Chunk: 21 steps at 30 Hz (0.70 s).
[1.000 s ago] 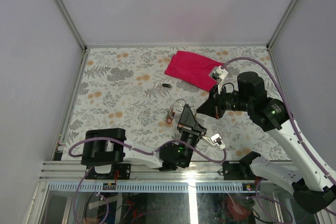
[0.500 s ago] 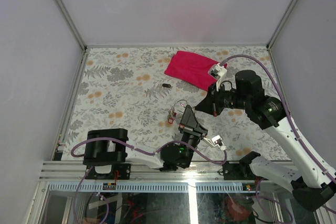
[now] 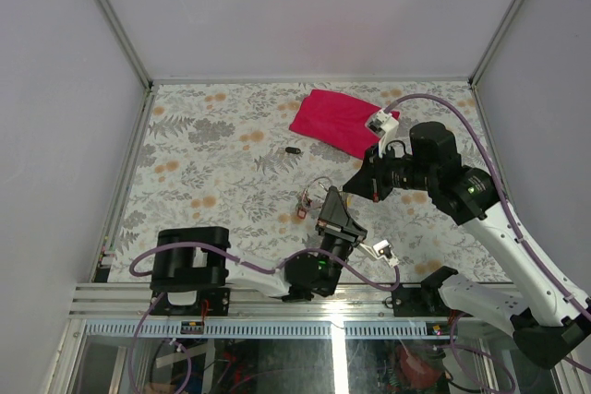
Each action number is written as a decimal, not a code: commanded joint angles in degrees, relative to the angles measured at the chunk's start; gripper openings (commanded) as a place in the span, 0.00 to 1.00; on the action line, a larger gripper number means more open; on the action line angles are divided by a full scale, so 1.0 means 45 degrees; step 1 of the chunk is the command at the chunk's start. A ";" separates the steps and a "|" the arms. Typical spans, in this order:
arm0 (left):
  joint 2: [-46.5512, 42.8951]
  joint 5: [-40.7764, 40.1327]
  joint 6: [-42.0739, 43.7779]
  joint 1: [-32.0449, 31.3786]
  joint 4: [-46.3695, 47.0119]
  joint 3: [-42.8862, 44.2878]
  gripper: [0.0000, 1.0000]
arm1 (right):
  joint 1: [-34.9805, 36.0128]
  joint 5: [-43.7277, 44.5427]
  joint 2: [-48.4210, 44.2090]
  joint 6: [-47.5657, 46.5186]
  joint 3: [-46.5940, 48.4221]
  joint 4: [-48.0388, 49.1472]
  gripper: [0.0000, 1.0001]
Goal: Put the keys on the keyring
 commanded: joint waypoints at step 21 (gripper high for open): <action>0.0454 0.0317 0.2096 -0.0053 0.1740 0.0633 0.00 | 0.0060 0.1138 0.0483 0.0257 0.0583 -0.0919 0.00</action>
